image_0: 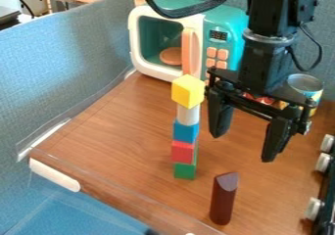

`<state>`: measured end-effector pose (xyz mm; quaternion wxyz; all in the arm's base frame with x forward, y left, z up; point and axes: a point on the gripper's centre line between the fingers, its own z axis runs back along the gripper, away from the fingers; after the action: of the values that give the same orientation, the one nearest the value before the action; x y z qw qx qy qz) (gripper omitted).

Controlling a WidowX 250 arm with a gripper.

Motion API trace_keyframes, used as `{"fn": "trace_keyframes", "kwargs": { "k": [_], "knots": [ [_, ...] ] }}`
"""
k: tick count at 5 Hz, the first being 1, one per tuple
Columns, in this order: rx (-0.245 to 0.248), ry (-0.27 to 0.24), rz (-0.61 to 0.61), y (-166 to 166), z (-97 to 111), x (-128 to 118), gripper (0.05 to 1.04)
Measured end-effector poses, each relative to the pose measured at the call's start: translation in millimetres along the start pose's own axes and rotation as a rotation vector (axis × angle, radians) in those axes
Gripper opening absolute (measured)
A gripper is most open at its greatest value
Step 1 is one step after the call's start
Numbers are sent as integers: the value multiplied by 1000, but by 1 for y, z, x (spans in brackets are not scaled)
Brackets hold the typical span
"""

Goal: Move the brown block on top of the yellow cube

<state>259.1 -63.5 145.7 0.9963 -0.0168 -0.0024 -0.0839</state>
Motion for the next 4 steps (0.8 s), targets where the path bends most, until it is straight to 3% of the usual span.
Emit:
{"fn": "trace_keyframes", "kwargs": {
  "k": [3,4],
  "knots": [
    [47,35,61,24,-23,-7,999],
    [32,37,71,31,-41,-5,999]
  ]
}}
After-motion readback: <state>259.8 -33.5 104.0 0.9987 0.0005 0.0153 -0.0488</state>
